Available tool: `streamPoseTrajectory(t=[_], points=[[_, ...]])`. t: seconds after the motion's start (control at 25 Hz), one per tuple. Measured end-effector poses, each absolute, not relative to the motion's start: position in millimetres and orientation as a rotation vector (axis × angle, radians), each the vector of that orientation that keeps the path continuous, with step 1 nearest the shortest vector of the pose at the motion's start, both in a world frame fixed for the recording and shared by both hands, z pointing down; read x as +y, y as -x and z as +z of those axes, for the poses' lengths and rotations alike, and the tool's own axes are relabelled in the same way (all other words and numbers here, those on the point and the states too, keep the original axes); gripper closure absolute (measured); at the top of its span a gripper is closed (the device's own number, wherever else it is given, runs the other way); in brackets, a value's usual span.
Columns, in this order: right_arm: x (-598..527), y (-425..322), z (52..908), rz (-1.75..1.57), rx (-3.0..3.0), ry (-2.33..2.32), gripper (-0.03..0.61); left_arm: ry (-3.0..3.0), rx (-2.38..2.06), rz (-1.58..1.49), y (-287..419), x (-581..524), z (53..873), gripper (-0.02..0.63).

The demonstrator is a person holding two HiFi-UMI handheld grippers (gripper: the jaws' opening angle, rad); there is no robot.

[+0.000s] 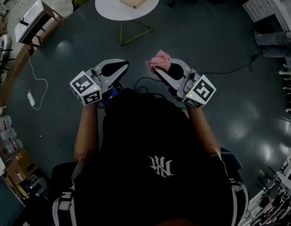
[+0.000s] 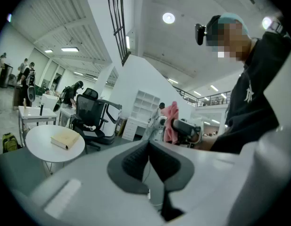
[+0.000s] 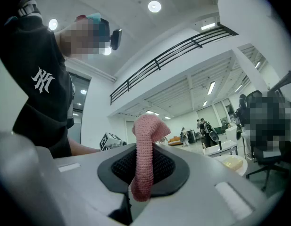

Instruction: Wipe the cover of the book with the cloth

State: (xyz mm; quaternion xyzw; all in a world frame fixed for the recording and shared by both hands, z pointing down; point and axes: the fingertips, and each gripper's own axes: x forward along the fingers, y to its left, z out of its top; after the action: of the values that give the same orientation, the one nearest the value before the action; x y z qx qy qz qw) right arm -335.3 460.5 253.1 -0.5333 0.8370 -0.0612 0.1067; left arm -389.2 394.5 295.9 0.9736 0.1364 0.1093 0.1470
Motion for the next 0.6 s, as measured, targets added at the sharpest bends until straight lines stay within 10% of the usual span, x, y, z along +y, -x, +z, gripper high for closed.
streamPoseTrajectory(t=[0.6], points=[[469.3,330.0,258.7,-0.230,2.425,1.499,0.529,-2.776,0.220,0.274,407.2,395.0,285.5,0.611]])
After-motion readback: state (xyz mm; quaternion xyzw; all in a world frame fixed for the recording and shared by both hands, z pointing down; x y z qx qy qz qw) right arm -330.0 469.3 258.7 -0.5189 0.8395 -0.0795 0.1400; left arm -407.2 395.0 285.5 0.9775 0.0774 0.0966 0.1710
